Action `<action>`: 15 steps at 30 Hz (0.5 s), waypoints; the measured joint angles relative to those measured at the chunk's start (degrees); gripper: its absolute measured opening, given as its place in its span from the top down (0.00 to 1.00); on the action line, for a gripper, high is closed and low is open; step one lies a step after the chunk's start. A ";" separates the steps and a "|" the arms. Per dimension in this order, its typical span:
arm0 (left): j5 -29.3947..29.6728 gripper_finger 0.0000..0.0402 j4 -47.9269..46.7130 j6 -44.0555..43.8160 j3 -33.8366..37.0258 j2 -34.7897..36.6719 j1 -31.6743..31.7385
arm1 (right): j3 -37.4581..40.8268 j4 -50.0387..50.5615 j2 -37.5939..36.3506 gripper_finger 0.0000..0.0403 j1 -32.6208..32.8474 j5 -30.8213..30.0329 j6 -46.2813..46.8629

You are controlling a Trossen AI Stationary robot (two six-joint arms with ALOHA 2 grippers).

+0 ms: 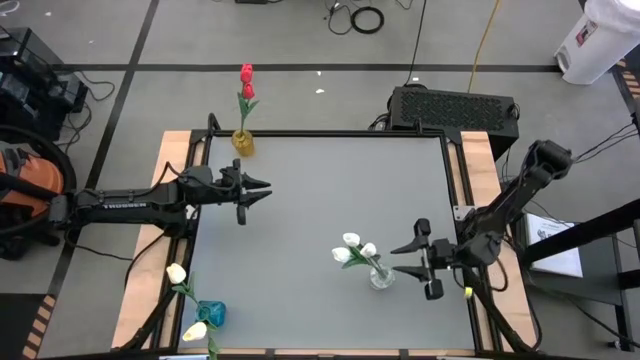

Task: Sort flowers into vase by color
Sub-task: Return to Home Position

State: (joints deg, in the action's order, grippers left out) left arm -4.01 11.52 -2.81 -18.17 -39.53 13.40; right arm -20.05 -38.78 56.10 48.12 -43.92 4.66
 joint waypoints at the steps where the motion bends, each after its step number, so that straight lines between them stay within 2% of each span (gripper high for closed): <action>1: 0.00 0.72 0.01 0.00 0.00 0.00 -0.01 | 0.00 0.02 -0.85 0.59 0.00 0.00 -0.63; 10: -0.02 0.72 -0.03 0.01 0.00 0.00 -0.01 | 0.00 1.09 -8.64 0.59 0.00 0.29 -6.80; 15: -0.02 0.72 -0.08 0.04 0.00 0.00 -0.01 | -0.02 6.17 -14.11 0.59 0.00 0.27 -10.34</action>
State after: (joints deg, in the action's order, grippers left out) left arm -4.03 11.44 -2.76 -18.17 -39.53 13.39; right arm -20.08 -32.61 41.99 48.12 -43.65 -5.67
